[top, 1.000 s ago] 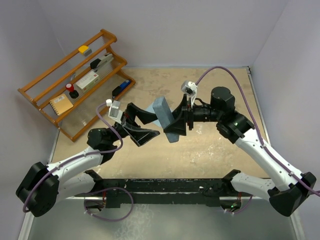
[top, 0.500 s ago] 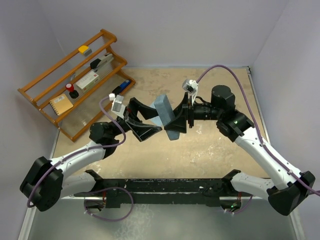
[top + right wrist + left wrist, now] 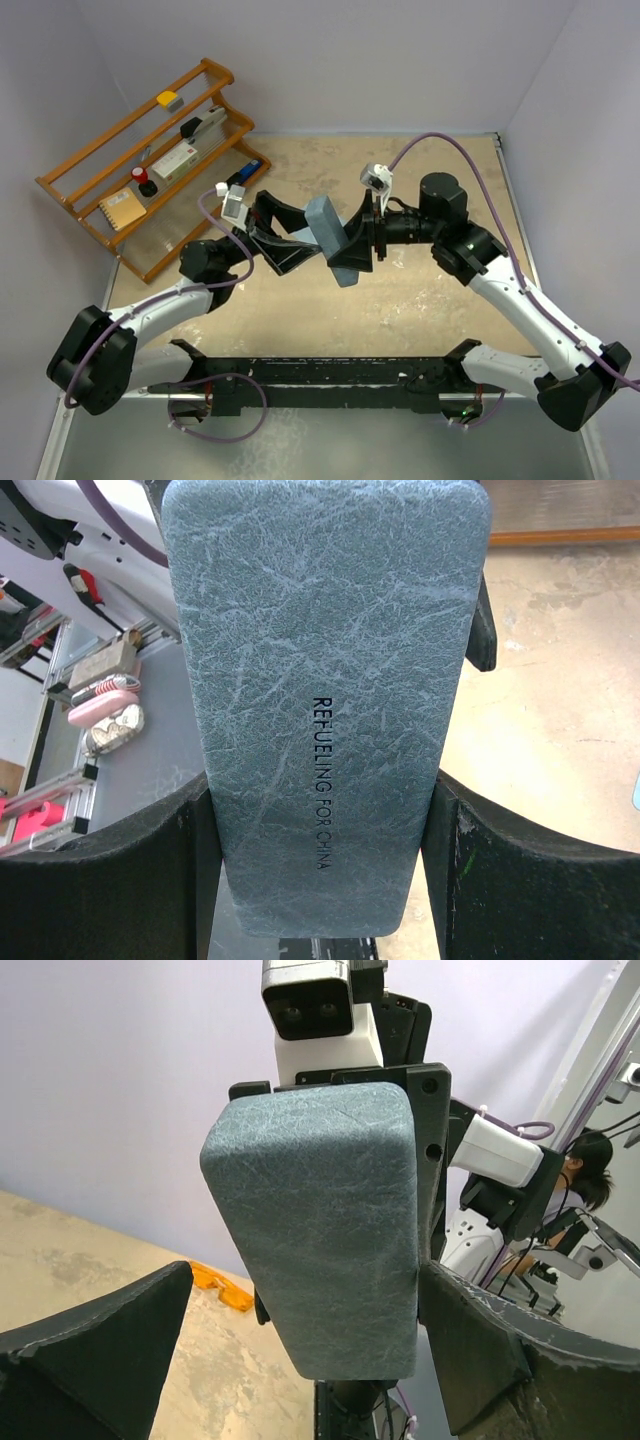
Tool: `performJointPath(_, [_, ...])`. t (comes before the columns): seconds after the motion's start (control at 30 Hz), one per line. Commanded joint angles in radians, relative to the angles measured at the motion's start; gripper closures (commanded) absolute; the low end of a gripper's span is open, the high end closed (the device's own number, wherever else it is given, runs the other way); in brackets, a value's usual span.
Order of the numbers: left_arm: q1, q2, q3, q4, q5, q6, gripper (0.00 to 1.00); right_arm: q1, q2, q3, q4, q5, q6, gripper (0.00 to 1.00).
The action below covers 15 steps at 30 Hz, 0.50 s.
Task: Organize the sunglasses
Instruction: Open the sunglasses case.
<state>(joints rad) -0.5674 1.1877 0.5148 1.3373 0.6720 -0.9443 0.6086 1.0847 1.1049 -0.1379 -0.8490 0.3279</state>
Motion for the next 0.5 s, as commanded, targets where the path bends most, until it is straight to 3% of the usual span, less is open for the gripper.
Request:
performJointPath(0.0, [0.008, 0.023, 0.049, 0.124, 0.008, -0.056, 0.08, 0.003, -0.013, 0.032, 0.042, -0.039, -0.007, 1.0])
performJointPath(0.17, [0.008, 0.073, 0.062, 0.254, 0.026, -0.154, 0.08, 0.003, 0.003, 0.042, 0.06, -0.048, 0.0, 1.0])
performJointPath(0.47, [0.007, 0.133, 0.081, 0.327, 0.033, -0.216, 0.08, 0.003, 0.021, 0.047, 0.078, -0.035, 0.009, 1.0])
